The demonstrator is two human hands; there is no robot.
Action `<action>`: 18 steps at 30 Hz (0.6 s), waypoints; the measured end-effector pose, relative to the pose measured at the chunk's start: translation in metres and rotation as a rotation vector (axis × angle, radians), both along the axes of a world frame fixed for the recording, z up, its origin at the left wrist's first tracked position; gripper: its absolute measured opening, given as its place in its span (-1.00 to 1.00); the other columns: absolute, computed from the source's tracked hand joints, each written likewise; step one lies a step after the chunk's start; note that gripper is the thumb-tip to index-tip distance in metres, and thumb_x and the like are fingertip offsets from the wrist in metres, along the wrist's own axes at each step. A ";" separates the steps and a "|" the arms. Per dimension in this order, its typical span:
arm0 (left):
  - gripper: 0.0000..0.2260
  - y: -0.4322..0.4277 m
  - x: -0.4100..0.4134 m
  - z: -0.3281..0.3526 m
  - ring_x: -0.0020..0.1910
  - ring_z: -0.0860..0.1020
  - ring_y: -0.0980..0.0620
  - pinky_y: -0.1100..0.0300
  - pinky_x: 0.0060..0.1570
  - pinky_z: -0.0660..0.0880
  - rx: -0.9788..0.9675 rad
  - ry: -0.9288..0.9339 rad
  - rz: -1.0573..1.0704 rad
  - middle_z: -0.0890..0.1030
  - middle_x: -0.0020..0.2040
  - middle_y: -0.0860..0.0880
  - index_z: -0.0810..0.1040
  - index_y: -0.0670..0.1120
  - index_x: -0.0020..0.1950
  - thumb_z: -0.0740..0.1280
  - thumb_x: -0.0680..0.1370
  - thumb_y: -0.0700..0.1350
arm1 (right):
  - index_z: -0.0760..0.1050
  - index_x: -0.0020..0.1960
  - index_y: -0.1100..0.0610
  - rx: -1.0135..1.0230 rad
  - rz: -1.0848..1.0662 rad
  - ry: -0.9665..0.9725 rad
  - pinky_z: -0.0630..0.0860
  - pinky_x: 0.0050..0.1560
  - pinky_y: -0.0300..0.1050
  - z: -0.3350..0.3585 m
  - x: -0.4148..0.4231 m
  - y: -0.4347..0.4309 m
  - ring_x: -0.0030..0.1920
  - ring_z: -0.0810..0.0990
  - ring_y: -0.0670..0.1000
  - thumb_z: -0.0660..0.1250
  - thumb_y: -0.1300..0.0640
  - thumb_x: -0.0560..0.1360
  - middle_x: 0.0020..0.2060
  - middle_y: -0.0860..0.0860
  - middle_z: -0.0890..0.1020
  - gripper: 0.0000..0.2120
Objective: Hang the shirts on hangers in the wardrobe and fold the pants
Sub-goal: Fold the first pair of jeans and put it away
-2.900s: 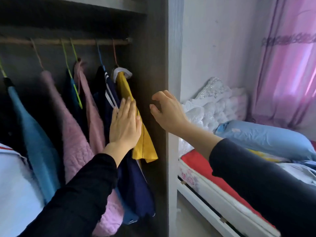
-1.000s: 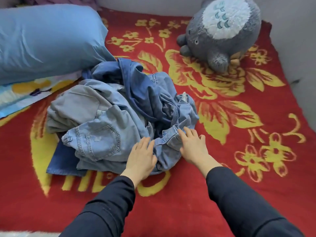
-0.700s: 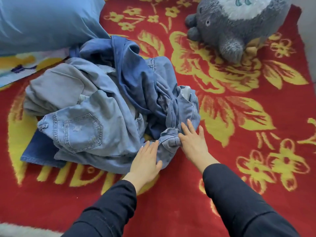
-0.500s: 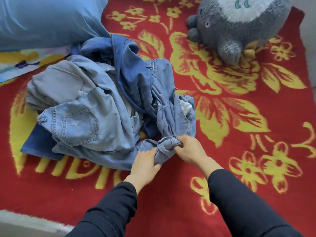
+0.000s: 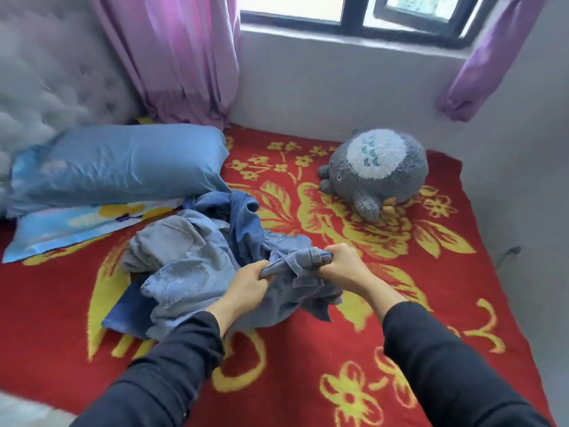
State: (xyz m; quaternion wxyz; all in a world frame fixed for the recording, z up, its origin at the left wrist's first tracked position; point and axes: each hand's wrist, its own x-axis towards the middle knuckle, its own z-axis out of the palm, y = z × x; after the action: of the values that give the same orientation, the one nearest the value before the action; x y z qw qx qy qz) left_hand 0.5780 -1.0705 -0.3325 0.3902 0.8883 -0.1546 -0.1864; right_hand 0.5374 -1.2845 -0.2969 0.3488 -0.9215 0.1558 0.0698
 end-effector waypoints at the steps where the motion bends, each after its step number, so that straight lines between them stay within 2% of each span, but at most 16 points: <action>1: -0.81 -0.001 0.007 0.026 -0.29 0.41 0.04 0.14 -0.29 0.28 -0.044 -0.055 0.015 0.45 -0.36 0.05 0.42 -0.07 -0.26 0.24 0.53 -0.27 | 0.32 -0.40 0.17 -0.008 0.001 -0.062 0.25 -0.42 -0.11 0.026 0.004 0.000 -0.39 0.35 -0.01 0.35 0.24 0.29 -0.47 0.00 0.38 -0.79; 4: -0.88 -0.006 0.031 0.107 -0.21 0.45 0.02 0.14 -0.21 0.32 -0.144 -0.244 0.034 0.50 -0.27 0.00 0.52 -0.09 -0.17 0.29 0.56 -0.23 | 0.36 -0.38 0.20 0.046 -0.011 -0.240 0.27 -0.35 -0.11 0.098 0.010 0.000 -0.35 0.33 -0.06 0.43 0.16 0.33 -0.43 -0.01 0.38 -0.73; 6: -0.92 -0.010 0.044 0.156 -0.06 0.45 -0.04 0.12 -0.04 0.36 -0.189 -0.398 0.062 0.49 -0.15 -0.05 0.59 -0.16 -0.05 0.31 0.55 -0.21 | 0.42 -0.35 0.27 0.118 -0.040 -0.350 0.29 -0.32 -0.13 0.141 0.011 0.002 -0.33 0.35 -0.07 0.47 0.13 0.34 -0.41 -0.01 0.40 -0.71; 8: -0.85 -0.011 0.052 0.195 0.10 0.38 -0.10 0.12 0.14 0.30 -0.146 -0.545 0.136 0.44 -0.02 -0.08 0.64 -0.07 0.08 0.32 0.55 -0.12 | 0.49 -0.28 0.28 0.160 -0.074 -0.444 0.34 -0.31 -0.14 0.175 0.011 0.006 -0.33 0.39 -0.08 0.50 0.10 0.33 -0.39 -0.03 0.45 -0.72; 9: -0.82 -0.012 0.053 0.211 0.13 0.35 -0.11 0.09 0.17 0.29 -0.097 -0.611 0.177 0.40 0.01 -0.07 0.64 0.01 0.11 0.32 0.55 -0.08 | 0.51 -0.29 0.24 0.154 -0.094 -0.479 0.35 -0.31 -0.15 0.189 0.010 0.008 -0.34 0.40 -0.10 0.52 0.08 0.32 -0.40 -0.04 0.46 -0.73; 10: -0.82 -0.012 0.053 0.223 0.13 0.36 -0.12 0.06 0.14 0.31 -0.055 -0.664 0.203 0.39 0.00 -0.05 0.63 0.06 0.11 0.31 0.55 -0.06 | 0.49 -0.30 0.20 0.154 -0.114 -0.508 0.34 -0.33 -0.16 0.198 0.009 0.010 -0.36 0.39 -0.10 0.54 0.07 0.30 -0.41 -0.05 0.46 -0.72; 12: -0.84 -0.011 0.051 0.240 0.06 0.48 -0.16 0.10 -0.04 0.37 -0.075 -0.694 0.215 0.50 -0.06 -0.07 0.62 0.05 0.06 0.29 0.54 -0.11 | 0.45 -0.35 0.12 0.202 -0.141 -0.539 0.35 -0.36 -0.21 0.208 0.004 0.015 -0.39 0.38 -0.12 0.56 0.10 0.26 -0.43 -0.08 0.45 -0.72; 14: -0.86 -0.010 0.049 0.247 -0.01 0.55 -0.19 0.09 -0.13 0.41 -0.135 -0.690 0.226 0.63 -0.07 -0.10 0.60 -0.01 0.01 0.28 0.53 -0.16 | 0.47 -0.33 0.07 0.209 -0.127 -0.476 0.43 -0.35 -0.27 0.202 -0.004 0.015 -0.37 0.45 -0.14 0.56 0.18 0.24 -0.42 -0.10 0.51 -0.75; 16: -0.87 -0.007 0.044 0.247 -0.04 0.56 -0.18 0.06 -0.09 0.45 -0.160 -0.683 0.198 0.66 -0.09 -0.08 0.58 -0.02 0.00 0.27 0.52 -0.17 | 0.55 -0.23 0.12 0.218 -0.084 -0.331 0.56 -0.15 -0.08 0.179 -0.012 0.012 -0.23 0.55 -0.05 0.55 0.24 0.22 -0.30 -0.03 0.60 -0.79; 18: -0.88 -0.005 0.038 0.241 -0.06 0.56 -0.12 0.06 -0.06 0.47 -0.225 -0.647 0.125 0.66 -0.09 -0.03 0.59 -0.01 0.00 0.29 0.52 -0.14 | 0.59 -0.12 0.16 0.137 -0.056 -0.113 0.52 0.03 0.03 0.145 -0.018 0.012 -0.06 0.58 0.05 0.56 0.21 0.21 -0.15 0.03 0.63 -0.72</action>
State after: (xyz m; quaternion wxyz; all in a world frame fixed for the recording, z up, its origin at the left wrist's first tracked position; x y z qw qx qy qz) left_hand 0.6157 -1.0760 -0.0916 0.4271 0.8606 -0.2349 0.1473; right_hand 0.5195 -1.2723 -0.1514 0.4209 -0.8934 0.1562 0.0183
